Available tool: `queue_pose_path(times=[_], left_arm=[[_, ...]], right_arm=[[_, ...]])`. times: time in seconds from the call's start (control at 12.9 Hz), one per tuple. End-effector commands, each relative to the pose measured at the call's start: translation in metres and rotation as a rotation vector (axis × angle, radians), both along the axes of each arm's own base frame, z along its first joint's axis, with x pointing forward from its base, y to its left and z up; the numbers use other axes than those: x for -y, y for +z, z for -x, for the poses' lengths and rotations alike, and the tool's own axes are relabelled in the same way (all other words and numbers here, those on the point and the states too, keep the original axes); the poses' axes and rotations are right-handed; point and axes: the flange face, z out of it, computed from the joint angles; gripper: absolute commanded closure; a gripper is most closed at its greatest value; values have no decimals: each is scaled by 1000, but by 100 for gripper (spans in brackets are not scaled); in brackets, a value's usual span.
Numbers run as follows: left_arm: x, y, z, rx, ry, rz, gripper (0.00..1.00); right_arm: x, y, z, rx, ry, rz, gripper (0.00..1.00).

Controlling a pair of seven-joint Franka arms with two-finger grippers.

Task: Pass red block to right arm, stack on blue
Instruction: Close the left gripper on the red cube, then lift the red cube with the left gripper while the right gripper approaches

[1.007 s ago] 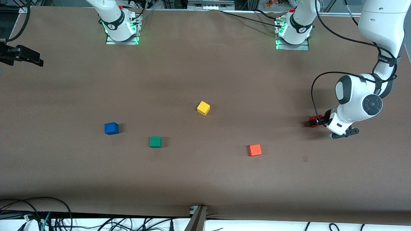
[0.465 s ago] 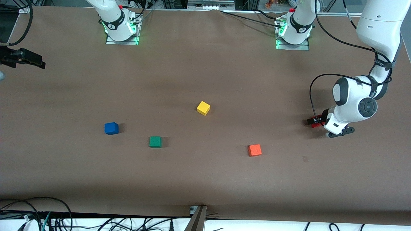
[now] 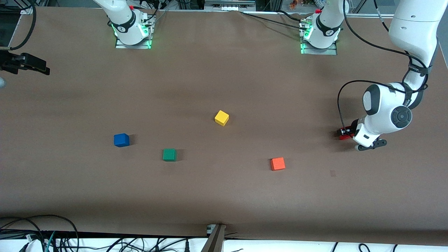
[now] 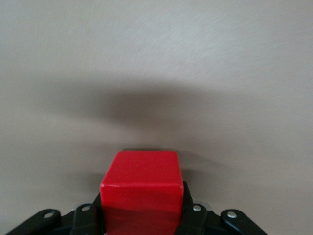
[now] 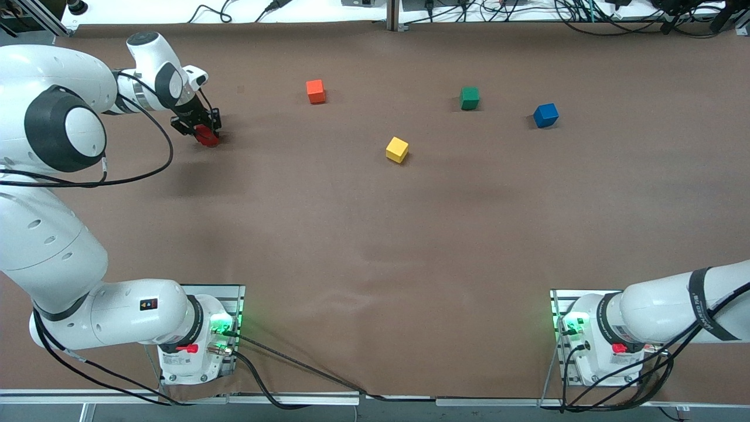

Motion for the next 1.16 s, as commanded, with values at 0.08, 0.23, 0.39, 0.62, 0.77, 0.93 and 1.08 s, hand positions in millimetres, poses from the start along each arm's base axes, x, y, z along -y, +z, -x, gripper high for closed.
queue_pose_path(times=[0.08,0.23,0.39,0.62,0.77,0.93,1.08], left_arm=[[-4,48,-18,79,-278,36,91],[15,70,-32,133,-464,55,91],[31,87,-46,180,-592,66,91],[73,84,-65,267,-829,214,88],[86,59,-72,323,-922,339,86],[118,41,-75,414,-997,487,86],[144,46,-75,503,-1025,582,87]], right_arm=[[0,0,1,3,7,-15,0],[-2,-11,-3,-22,10,-17,0],[-3,-22,-7,-44,11,-25,0],[-7,-30,-10,-60,11,-63,0],[-8,-35,-13,-69,6,-85,0],[-10,-46,-18,-88,-8,-171,0],[-12,-60,-25,-105,-24,-238,0]])
